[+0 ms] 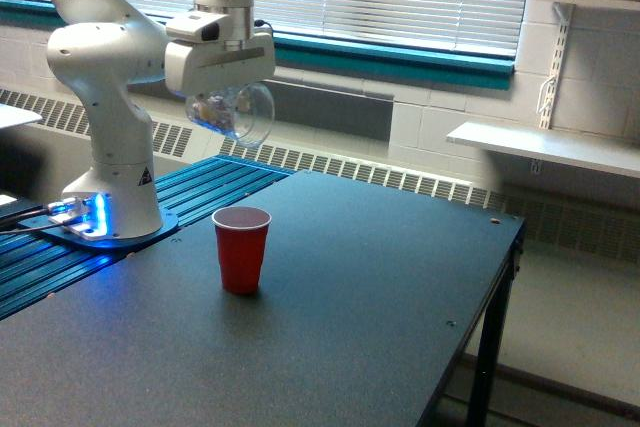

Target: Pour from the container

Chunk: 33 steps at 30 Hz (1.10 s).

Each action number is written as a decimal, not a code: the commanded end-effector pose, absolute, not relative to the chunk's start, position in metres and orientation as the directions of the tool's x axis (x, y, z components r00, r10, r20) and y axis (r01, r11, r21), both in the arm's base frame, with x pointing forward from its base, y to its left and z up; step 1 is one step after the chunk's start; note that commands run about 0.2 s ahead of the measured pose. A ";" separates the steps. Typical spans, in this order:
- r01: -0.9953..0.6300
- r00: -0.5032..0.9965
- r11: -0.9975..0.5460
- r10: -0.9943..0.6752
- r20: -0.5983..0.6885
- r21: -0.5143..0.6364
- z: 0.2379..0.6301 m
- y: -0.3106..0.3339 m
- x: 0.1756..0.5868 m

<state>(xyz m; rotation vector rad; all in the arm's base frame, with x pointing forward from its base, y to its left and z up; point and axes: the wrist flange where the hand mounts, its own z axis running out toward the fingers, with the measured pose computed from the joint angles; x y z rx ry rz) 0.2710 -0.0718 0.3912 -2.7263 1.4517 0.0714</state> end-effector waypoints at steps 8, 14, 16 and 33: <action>-0.854 0.506 -0.517 -0.851 -0.139 0.060 0.372 -0.082 0.240; -0.858 0.489 -0.506 -0.858 -0.156 0.093 0.365 -0.087 0.233; -0.860 0.481 -0.499 -0.862 -0.159 0.105 0.362 -0.088 0.231; -0.861 0.459 -0.485 -0.871 -0.173 0.156 0.337 -0.095 0.235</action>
